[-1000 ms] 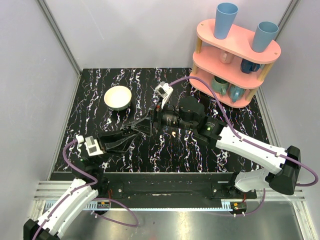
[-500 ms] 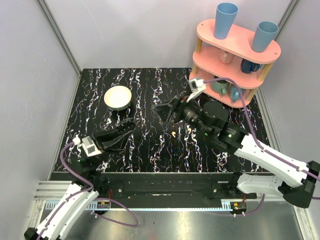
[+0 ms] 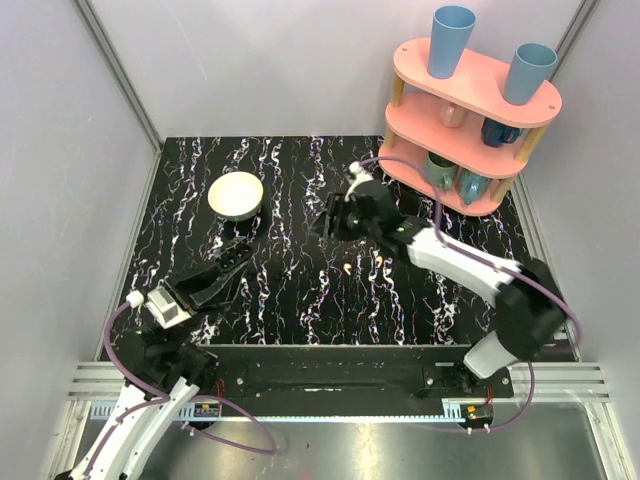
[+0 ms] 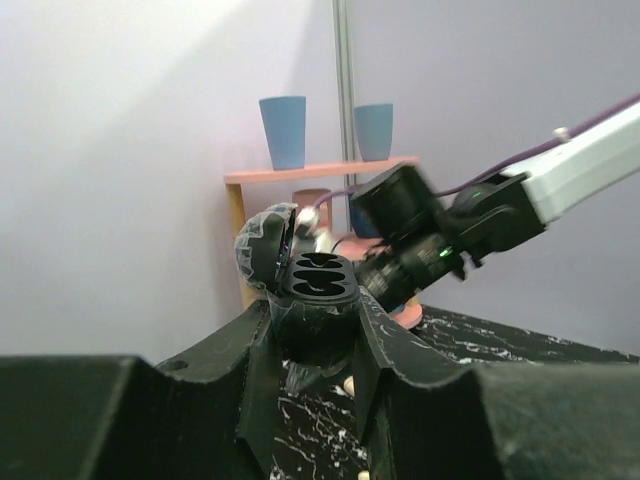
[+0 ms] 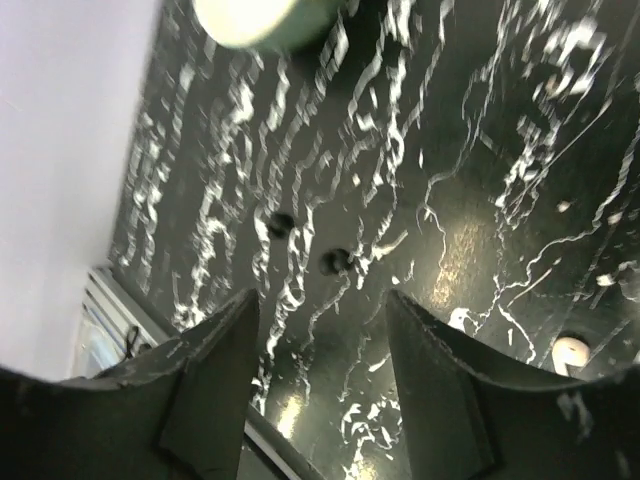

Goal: Insert the wireless bluetooth earbuds into the charging case
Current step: Move the right earbud to the center of the board.

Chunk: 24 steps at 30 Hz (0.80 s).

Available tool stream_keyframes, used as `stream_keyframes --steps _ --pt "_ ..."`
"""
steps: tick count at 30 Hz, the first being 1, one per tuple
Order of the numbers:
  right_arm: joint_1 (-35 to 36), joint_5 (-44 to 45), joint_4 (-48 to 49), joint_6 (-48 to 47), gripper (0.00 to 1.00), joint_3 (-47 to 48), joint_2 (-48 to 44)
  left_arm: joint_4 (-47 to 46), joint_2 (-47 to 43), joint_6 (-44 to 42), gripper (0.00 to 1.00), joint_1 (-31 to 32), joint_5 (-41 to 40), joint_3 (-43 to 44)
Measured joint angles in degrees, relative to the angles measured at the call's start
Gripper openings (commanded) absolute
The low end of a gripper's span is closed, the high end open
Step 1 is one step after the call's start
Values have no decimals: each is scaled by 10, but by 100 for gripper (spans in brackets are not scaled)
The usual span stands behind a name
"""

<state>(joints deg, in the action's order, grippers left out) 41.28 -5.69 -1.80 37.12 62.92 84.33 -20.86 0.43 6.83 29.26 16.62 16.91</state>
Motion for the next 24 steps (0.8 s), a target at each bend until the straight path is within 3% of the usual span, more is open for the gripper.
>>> stream_keyframes --steps 5,9,24 --pt "-7 -112 -13 -6 56 57 182 26 0 -9 0 0 2 0" --pt "-7 -165 -11 -6 56 90 261 31 0 -11 0 0 11 0" --pt "-5 -245 30 -3 53 158 354 31 0 -12 0 0 24 0"
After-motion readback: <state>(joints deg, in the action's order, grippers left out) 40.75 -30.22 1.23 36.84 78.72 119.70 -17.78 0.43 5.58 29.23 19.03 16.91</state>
